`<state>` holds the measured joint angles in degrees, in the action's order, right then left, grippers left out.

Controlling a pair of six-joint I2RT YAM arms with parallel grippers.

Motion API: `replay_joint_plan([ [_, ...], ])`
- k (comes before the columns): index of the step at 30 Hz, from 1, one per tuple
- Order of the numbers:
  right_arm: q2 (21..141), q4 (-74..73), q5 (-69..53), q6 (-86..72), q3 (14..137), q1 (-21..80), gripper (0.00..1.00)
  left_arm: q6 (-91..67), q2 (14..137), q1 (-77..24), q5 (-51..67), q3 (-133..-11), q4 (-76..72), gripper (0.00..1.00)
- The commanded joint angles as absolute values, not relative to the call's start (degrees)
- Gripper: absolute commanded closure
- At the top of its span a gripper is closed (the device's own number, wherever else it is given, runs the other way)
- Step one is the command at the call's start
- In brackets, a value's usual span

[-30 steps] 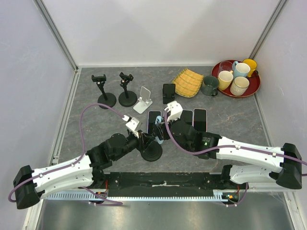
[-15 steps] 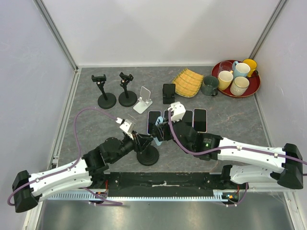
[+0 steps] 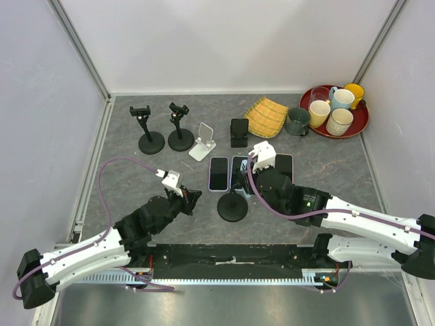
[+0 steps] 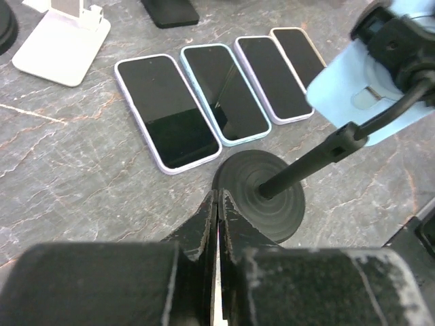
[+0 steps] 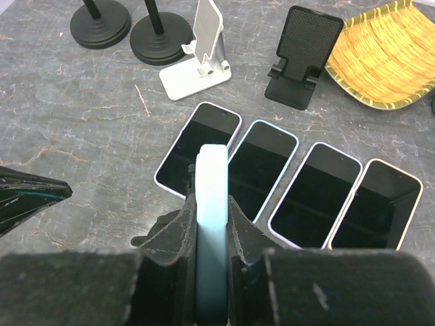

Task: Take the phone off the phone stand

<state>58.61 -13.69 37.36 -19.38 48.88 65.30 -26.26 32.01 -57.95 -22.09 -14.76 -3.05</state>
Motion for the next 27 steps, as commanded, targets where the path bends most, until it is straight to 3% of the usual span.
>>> replay_joint_plan([
  [1, 57.7, -9.1, 30.0, -13.4, 49.0, 64.7, 1.00, -17.2, 30.1, -57.9, -18.0, -12.7, -12.9, 0.83],
  [3, 58.4, -8.4, 27.4, -12.7, 49.0, 64.6, 1.00, -14.4, 31.2, -57.8, -13.0, -12.2, -16.8, 0.54],
  [6, 59.8, -7.0, 24.5, -12.0, 49.1, 64.7, 1.00, -8.2, 36.1, -57.9, -6.4, -14.3, -19.2, 0.37],
  [7, 60.1, -6.6, 24.1, -11.8, 49.2, 64.7, 1.00, -5.0, 37.6, -57.9, -4.9, -16.2, -19.2, 0.36],
  [16, 61.3, -6.1, 21.3, -10.2, 49.9, 64.7, 1.00, 4.6, 52.6, -57.9, 4.4, -22.3, -26.1, 0.37],
  [27, 59.9, -5.9, 20.3, -10.2, 49.0, 64.6, 1.00, 4.8, 61.5, -57.8, 3.5, -24.0, -29.4, 0.51],
])
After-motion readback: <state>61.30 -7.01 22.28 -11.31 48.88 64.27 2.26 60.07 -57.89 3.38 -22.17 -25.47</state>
